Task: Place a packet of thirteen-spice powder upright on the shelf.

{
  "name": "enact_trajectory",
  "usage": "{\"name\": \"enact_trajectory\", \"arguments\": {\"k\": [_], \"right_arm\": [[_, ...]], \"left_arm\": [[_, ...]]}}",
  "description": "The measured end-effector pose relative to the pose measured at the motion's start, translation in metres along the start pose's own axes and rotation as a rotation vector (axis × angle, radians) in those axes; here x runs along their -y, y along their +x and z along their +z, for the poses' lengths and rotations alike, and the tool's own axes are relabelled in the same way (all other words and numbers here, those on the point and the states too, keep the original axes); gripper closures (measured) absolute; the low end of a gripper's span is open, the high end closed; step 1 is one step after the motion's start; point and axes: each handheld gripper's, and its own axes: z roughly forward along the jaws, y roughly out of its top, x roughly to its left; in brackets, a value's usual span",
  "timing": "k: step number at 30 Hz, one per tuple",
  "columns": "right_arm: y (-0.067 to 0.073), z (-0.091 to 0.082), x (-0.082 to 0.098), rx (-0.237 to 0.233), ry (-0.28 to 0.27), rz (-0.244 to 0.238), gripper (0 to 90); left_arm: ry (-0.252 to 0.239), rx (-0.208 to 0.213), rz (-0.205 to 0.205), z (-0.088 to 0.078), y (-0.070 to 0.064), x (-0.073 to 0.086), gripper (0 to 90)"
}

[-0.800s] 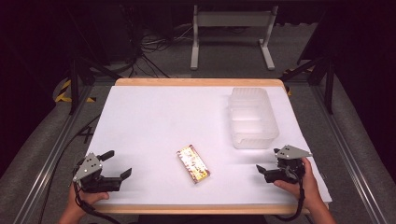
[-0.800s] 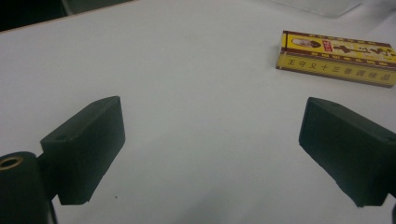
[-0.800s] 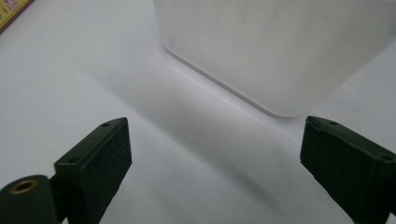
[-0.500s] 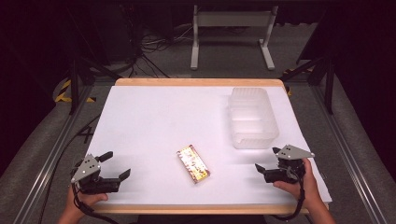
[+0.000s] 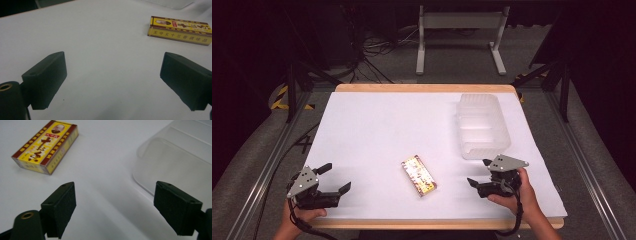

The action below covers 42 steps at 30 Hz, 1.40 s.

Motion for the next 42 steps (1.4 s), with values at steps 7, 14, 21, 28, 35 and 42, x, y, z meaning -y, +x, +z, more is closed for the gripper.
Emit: {"name": "enact_trajectory", "arguments": {"k": [7,14,21,28,35,42], "right_arm": [[0.019,0.016,-0.021,-0.03,0.022,-0.04,21.0],[0.034,0.038,-0.037,-0.07,0.057,-0.068,21.2],[0.046,0.058,-0.055,-0.096,0.059,-0.089,23.4],[0.054,0.073,-0.074,-0.109,0.06,-0.085,23.5],[0.061,0.09,-0.091,-0.107,0.113,-0.053,24.9],[0.068,0.111,-0.103,-0.113,0.187,0.006,25.6]], "left_arm": [[-0.002,0.007,0.005,0.0,-0.001,0.0,7.7],[0.005,0.009,0.008,0.001,-0.001,0.0,7.7],[0.01,0.007,0.009,0.001,-0.002,0.0,7.7],[0.012,0.006,0.015,0.002,-0.002,0.0,7.7],[0.009,0.007,0.013,0.001,-0.003,0.0,7.7],[0.002,0.008,0.012,0.0,0.0,0.0,7.7]]}}
